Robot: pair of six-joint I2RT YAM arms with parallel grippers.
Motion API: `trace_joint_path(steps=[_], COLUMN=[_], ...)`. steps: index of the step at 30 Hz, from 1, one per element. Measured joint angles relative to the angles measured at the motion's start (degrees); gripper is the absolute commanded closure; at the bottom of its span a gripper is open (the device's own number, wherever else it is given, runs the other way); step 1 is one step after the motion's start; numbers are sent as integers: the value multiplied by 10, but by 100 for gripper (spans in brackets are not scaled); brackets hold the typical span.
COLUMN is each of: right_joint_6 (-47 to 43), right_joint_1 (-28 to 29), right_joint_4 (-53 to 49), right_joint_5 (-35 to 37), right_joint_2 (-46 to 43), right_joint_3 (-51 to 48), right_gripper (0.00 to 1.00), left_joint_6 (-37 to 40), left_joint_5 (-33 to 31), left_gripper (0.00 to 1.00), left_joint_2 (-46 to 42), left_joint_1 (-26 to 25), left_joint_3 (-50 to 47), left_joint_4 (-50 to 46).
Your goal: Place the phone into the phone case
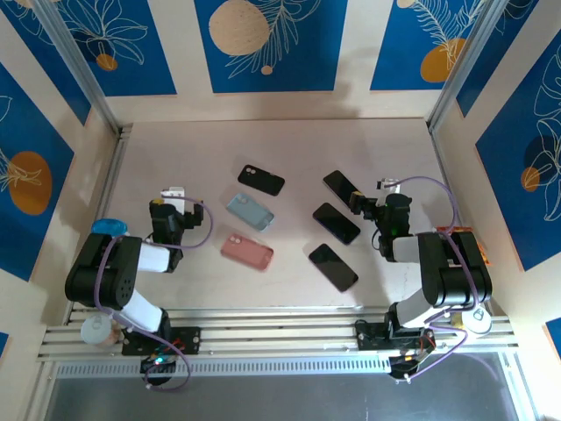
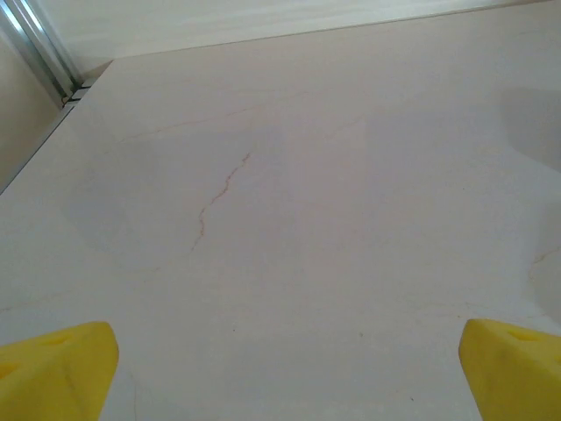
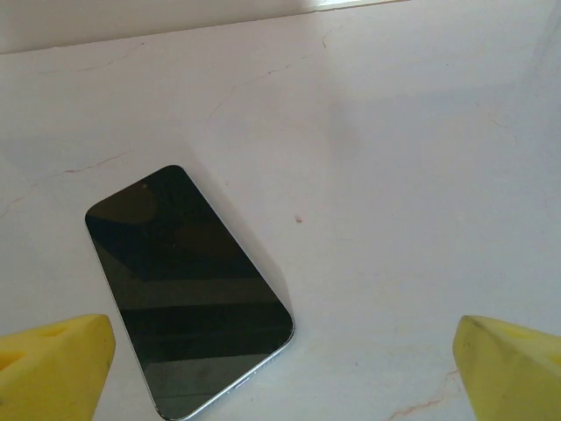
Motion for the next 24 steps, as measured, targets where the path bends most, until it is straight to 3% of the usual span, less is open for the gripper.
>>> trace_joint_path(steps=[24], right_joint_6=[0], right_joint_1=[-1], right_joint_4=[0], right_joint_5=[-6], right_joint_2=[0], right_joint_3=[0], right_gripper=[1], left_joint_6=[0], left_joint_5=[-3], left_gripper=[1], left_joint_2=[0], left_joint_1=[0], left_joint_3=[0], left_joint_4=[0])
